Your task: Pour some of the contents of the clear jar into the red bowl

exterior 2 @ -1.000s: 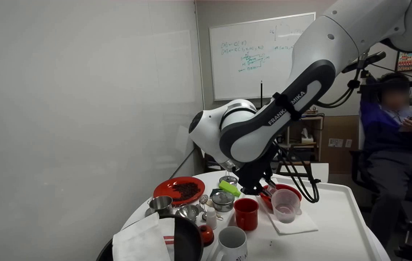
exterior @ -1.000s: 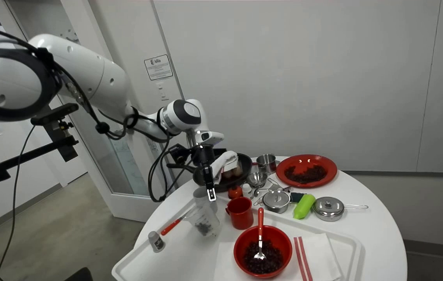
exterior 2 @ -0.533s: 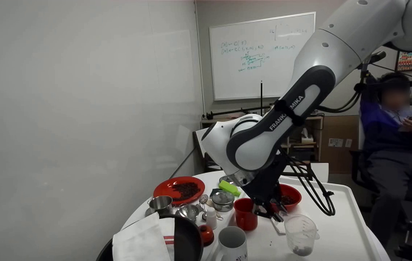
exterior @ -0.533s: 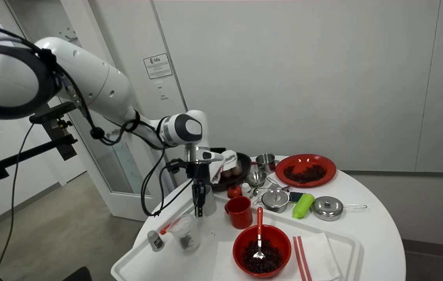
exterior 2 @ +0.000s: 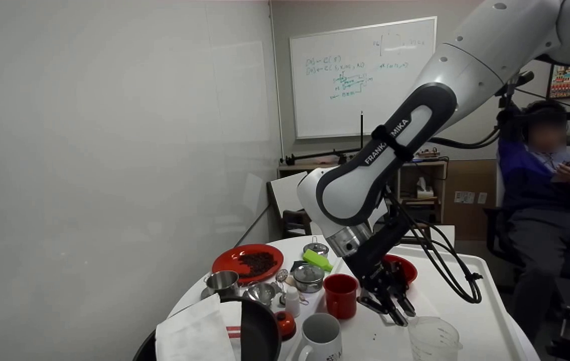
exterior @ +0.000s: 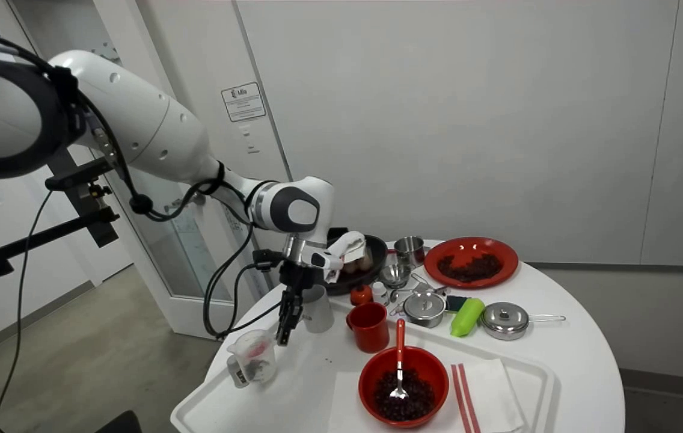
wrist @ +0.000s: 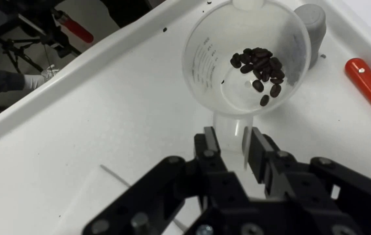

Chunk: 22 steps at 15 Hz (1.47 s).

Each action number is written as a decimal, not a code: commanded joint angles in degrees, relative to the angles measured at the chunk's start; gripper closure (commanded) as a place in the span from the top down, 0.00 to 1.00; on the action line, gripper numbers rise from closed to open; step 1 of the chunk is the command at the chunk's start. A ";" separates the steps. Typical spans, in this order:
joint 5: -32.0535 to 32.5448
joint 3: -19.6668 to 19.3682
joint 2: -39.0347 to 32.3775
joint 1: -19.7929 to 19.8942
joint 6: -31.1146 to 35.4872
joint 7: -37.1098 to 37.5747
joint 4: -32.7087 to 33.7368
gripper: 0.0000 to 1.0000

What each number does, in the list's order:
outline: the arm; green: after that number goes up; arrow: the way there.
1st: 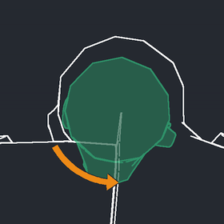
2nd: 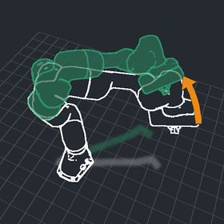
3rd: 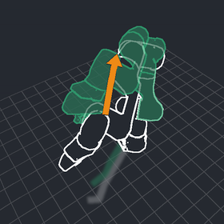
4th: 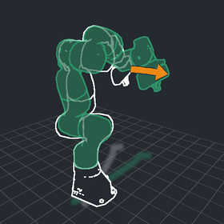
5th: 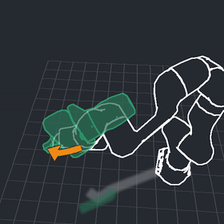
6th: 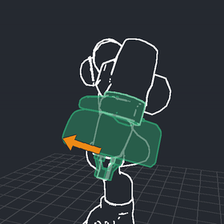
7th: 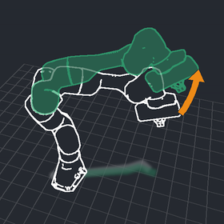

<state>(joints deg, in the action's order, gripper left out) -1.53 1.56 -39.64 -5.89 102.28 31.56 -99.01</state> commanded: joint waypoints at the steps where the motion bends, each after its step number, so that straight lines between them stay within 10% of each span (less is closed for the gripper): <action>1: -3.26 -1.61 2.46 -0.13 2.18 -0.66 -3.76 0.12; 11: -1.46 -4.67 1.55 -1.90 6.34 3.11 -5.67 0.13; 12: -1.30 -4.85 1.34 -2.04 6.59 3.60 -5.60 0.52; 19: -0.80 -5.38 1.55 -2.17 6.36 4.74 -6.05 0.97; 22: -1.21 -5.25 0.46 -1.68 5.36 3.93 -4.27 0.93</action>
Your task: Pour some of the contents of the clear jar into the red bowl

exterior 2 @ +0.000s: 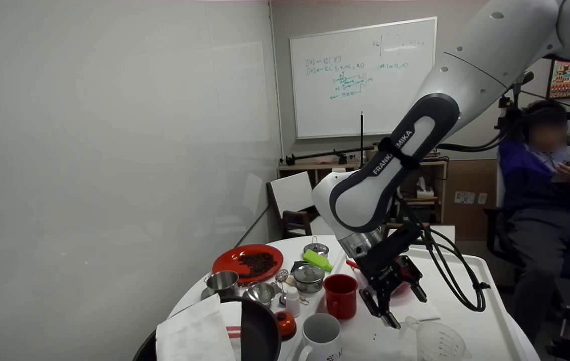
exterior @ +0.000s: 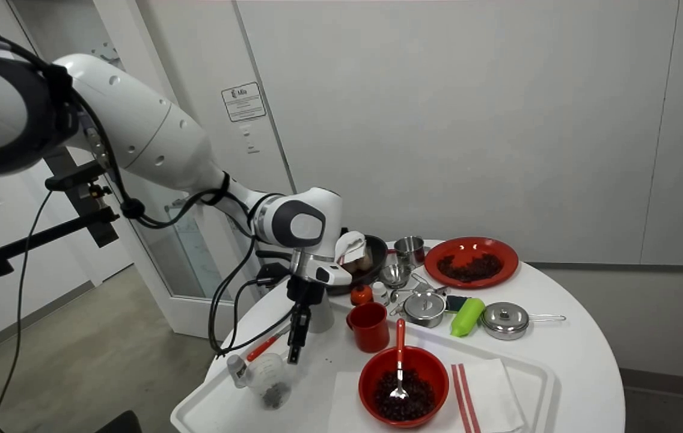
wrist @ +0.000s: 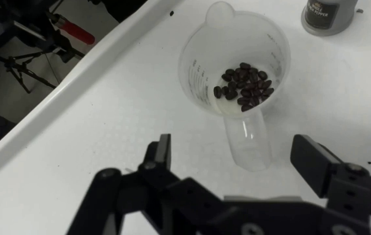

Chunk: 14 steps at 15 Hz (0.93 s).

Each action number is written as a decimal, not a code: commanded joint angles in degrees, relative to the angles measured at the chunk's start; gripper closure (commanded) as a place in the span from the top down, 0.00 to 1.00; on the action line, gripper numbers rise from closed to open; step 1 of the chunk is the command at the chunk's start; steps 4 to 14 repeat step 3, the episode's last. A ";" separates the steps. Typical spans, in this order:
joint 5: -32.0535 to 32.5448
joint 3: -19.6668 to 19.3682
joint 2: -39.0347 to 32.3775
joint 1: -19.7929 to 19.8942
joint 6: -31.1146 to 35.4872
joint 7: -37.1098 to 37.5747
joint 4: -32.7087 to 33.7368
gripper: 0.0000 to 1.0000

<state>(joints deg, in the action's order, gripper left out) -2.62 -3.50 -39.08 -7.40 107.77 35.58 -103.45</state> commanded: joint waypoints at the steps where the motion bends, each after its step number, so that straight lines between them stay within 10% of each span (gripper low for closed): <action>1: -0.05 -0.32 -0.08 -0.10 -0.15 -0.37 0.27 0.99; 14: -0.02 -0.48 -0.08 0.07 -0.16 -0.76 0.32 1.00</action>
